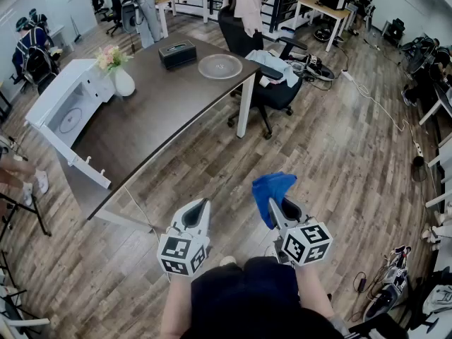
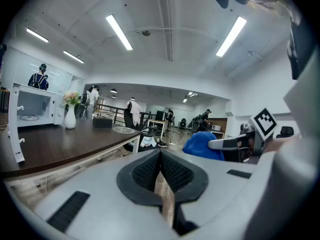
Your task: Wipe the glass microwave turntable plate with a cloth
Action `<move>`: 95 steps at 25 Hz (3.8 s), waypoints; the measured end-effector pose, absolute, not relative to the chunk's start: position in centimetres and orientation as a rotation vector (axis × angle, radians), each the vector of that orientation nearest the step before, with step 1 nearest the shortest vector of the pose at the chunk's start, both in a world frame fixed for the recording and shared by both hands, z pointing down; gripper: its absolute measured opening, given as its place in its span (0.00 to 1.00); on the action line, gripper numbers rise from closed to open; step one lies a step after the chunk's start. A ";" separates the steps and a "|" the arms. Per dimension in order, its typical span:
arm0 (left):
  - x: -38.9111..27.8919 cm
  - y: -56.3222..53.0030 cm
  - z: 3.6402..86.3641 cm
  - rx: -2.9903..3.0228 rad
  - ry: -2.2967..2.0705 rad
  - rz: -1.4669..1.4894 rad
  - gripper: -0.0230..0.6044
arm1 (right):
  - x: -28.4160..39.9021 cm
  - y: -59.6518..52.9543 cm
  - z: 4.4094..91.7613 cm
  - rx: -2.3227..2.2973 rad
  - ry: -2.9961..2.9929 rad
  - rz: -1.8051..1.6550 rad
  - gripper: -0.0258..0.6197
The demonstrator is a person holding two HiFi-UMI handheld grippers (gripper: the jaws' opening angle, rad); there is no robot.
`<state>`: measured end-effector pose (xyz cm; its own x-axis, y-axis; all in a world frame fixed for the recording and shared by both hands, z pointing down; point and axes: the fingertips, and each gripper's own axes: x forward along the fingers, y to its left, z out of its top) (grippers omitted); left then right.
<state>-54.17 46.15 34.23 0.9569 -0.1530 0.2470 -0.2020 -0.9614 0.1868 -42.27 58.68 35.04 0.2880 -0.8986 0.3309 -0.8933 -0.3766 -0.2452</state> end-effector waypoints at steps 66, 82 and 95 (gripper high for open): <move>-24.6 24.8 38.0 2.851 -0.428 0.449 0.04 | -12.7 34.7 39.0 -2.358 1.905 -0.790 0.14; -11.7 14.3 39.9 2.851 -0.352 0.473 0.04 | -2.1 24.6 40.1 -2.343 1.881 -0.812 0.14; 0.9 0.9 41.0 2.825 -0.336 0.514 0.04 | 10.6 10.7 39.9 -2.348 1.927 -0.835 0.14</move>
<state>0.88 0.89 41.02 0.9113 -0.1792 0.3708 -0.2674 -0.9422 0.2018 10.57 10.66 39.93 0.1112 -0.9097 0.4000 -0.9140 -0.2517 -0.3182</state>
